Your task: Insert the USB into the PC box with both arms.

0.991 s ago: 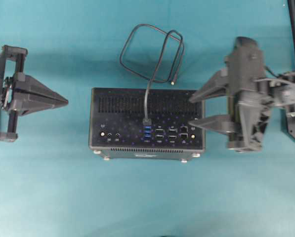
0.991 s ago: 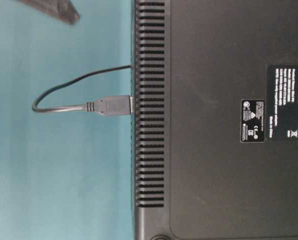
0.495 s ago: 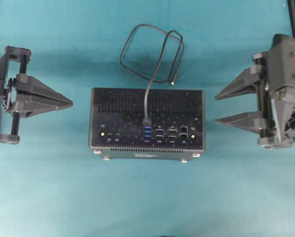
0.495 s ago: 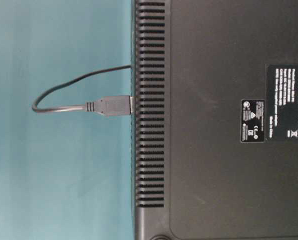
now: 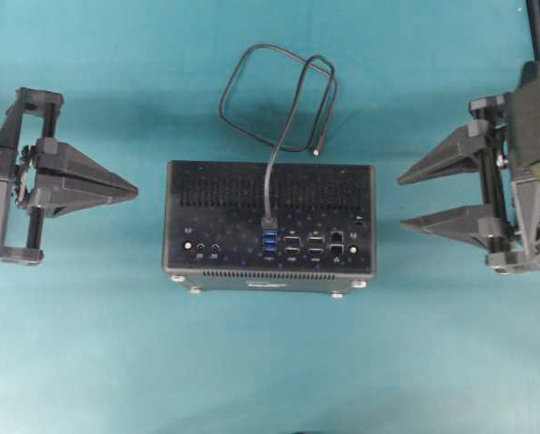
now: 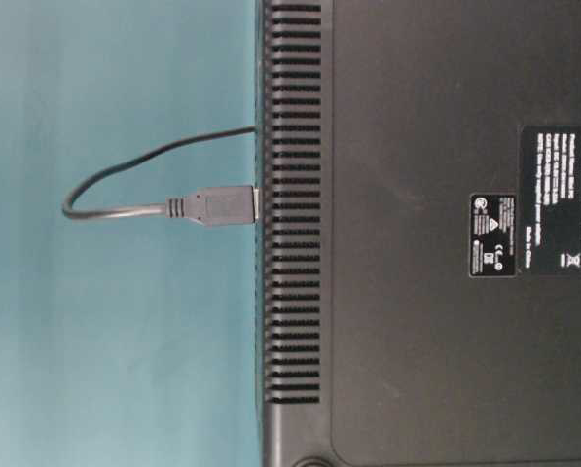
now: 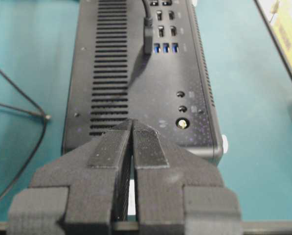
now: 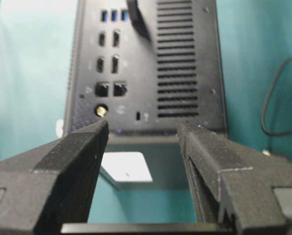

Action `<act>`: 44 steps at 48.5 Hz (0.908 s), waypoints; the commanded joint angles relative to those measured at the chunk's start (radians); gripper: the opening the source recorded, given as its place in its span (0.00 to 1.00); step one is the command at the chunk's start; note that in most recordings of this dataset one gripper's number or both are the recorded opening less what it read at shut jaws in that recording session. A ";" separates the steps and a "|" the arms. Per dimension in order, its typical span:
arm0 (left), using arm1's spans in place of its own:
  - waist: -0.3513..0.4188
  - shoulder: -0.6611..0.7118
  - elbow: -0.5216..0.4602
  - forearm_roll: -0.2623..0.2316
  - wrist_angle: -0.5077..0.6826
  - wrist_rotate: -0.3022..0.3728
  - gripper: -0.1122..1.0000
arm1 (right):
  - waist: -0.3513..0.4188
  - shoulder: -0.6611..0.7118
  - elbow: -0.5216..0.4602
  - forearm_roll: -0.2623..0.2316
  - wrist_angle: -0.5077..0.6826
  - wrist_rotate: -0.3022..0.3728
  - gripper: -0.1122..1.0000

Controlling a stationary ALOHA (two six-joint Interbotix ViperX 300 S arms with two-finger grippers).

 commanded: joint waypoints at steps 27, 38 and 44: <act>-0.002 -0.006 0.018 0.003 -0.081 0.017 0.10 | 0.002 -0.127 0.067 -0.029 -0.054 0.003 0.68; -0.002 -0.008 0.025 0.005 -0.081 0.015 0.10 | 0.003 -0.152 0.084 -0.029 -0.054 0.003 0.68; -0.002 -0.008 0.025 0.005 -0.081 0.014 0.10 | 0.002 -0.161 0.086 -0.029 -0.054 0.003 0.68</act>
